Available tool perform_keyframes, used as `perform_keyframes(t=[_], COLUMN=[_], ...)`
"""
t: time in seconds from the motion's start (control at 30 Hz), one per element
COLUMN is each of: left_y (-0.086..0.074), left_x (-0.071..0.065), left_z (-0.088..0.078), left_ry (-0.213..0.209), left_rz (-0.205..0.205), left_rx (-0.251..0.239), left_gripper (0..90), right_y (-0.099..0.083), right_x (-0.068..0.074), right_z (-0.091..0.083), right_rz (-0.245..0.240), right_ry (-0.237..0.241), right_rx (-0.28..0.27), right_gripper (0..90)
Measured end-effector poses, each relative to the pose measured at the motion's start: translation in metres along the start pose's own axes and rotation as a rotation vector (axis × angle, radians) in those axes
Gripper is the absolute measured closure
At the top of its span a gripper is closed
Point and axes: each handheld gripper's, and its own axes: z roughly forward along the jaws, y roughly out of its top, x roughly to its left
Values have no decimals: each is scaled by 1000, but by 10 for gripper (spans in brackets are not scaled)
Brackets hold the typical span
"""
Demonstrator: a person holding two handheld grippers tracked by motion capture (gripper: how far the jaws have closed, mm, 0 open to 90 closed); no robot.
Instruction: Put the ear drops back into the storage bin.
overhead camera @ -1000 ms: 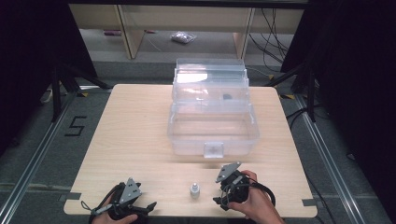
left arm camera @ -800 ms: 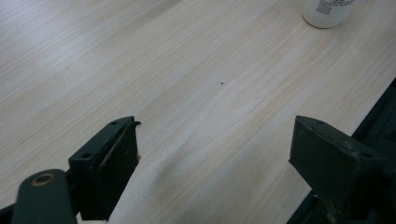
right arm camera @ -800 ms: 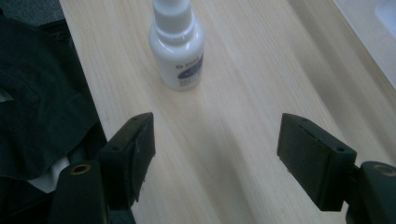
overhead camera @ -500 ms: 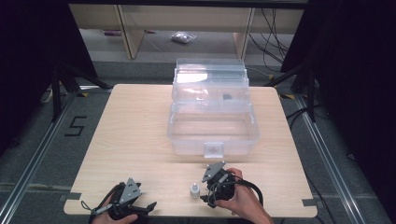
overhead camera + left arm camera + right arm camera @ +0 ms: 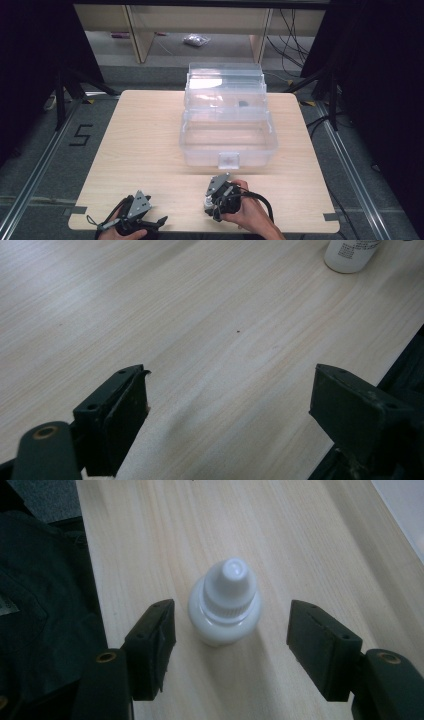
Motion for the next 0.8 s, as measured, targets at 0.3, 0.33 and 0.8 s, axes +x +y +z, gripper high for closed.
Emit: perform_keyframes(t=[0.3, 0.33, 0.8], left_y=[0, 0, 0], left_x=[-1, 0, 0], left_z=[1, 0, 0], left_ry=[3, 1, 2], left_rz=[-18, 3, -1], left_rx=[-17, -3, -4], left_gripper=[149, 149, 149], right_y=[3, 3, 6], right_x=[0, 0, 3], right_z=[6, 7, 9], right_rz=[-32, -35, -53], right_ry=[27, 24, 29], right_rx=[-12, -8, 13], right_gripper=[462, 471, 600])
